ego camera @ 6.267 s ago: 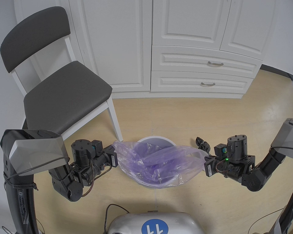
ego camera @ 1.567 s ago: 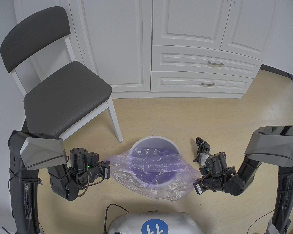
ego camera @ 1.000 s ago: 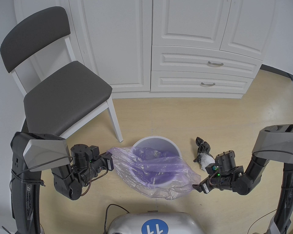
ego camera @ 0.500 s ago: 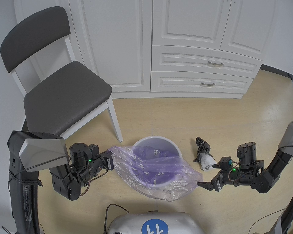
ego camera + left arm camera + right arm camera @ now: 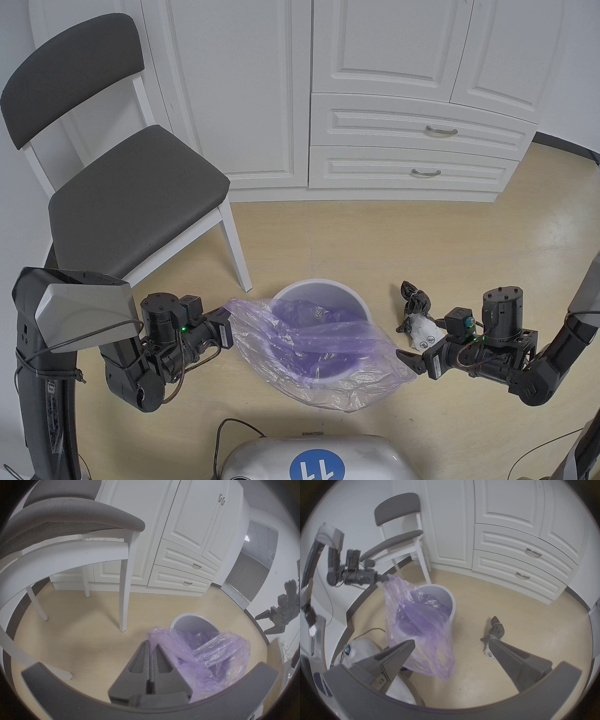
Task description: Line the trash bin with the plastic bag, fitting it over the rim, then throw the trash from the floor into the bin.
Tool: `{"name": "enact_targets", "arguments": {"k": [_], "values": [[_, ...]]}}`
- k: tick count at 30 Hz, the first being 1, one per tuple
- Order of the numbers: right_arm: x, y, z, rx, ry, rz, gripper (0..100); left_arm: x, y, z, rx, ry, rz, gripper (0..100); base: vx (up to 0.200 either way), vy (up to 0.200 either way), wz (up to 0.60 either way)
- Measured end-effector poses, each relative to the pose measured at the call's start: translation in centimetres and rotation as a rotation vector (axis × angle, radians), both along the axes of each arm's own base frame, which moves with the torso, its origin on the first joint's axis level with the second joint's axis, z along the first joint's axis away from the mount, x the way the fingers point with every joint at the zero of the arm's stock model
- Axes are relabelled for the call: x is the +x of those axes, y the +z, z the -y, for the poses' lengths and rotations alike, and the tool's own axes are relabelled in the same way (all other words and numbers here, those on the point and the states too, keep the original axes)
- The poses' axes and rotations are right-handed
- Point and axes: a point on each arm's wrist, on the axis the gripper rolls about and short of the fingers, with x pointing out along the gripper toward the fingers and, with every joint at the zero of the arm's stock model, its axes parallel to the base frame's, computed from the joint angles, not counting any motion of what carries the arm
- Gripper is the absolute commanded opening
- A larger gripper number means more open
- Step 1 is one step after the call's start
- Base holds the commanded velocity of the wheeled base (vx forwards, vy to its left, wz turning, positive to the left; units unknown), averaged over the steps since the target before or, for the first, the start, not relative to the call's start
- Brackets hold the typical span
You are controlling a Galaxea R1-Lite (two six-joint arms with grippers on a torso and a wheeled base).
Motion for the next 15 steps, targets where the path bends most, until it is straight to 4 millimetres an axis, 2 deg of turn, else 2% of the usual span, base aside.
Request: {"name": "enact_targets", "arguments": {"k": [7, 15], "values": [[0.0, 0.9, -2.1, 0.044, -0.042, 0.037, 100, -0.1, 0.1, 0.1, -0.001, -0.004, 0.004, 0, 0.000, 0.000, 0.00], [-0.2, 1.1, -2.4, 0.042, -0.032, 0.045, 100, -0.1, 0.2, 0.1, 0.000, -0.004, 0.005, 0, 0.000, 0.000, 0.00]]}}
